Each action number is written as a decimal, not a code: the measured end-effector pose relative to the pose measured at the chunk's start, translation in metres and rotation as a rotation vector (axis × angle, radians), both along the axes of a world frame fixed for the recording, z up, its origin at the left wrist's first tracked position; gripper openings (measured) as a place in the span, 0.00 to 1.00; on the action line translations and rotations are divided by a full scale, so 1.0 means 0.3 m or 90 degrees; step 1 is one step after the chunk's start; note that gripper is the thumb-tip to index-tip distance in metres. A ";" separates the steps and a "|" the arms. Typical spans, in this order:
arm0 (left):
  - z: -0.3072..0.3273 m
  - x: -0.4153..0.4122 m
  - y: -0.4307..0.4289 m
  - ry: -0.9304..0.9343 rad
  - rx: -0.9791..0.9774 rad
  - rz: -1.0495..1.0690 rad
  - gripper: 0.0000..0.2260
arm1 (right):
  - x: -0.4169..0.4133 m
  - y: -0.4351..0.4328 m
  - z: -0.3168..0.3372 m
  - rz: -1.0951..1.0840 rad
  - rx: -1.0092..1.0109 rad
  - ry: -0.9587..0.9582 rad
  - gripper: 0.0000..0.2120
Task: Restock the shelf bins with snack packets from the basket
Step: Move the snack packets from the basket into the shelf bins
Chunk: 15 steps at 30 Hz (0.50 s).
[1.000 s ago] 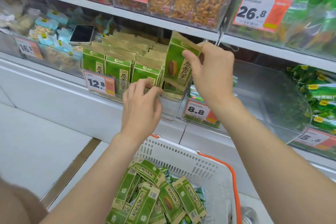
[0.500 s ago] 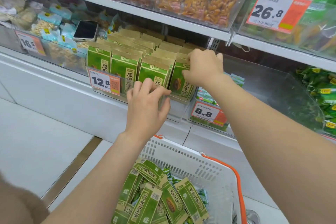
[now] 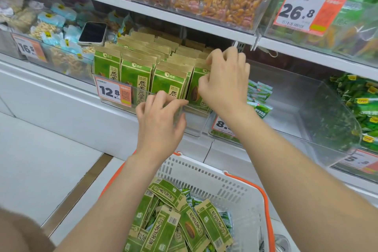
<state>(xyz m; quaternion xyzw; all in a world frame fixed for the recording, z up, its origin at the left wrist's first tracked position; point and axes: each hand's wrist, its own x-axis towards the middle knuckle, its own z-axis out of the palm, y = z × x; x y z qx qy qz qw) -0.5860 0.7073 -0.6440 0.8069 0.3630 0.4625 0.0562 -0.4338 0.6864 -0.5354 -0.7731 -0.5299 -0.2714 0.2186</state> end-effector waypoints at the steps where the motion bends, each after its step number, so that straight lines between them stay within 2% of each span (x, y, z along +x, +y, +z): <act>1: -0.002 0.000 -0.012 -0.019 -0.003 0.005 0.11 | -0.015 -0.036 -0.023 0.060 0.051 0.004 0.13; 4: -0.034 -0.003 -0.054 -0.104 0.014 0.069 0.08 | -0.061 -0.166 -0.126 0.289 0.144 0.024 0.08; 6: -0.100 -0.010 -0.064 -0.089 -0.006 0.073 0.07 | -0.084 -0.250 -0.232 0.369 0.111 -0.005 0.05; 8: -0.196 -0.022 -0.056 0.009 -0.095 -0.001 0.08 | -0.085 -0.305 -0.362 0.371 0.008 0.004 0.06; 11: -0.332 -0.044 -0.074 0.204 -0.275 -0.087 0.09 | -0.085 -0.367 -0.536 0.308 -0.225 0.082 0.13; 15: -0.484 -0.056 -0.131 0.466 -0.470 -0.101 0.05 | -0.075 -0.438 -0.692 0.244 -0.480 0.161 0.13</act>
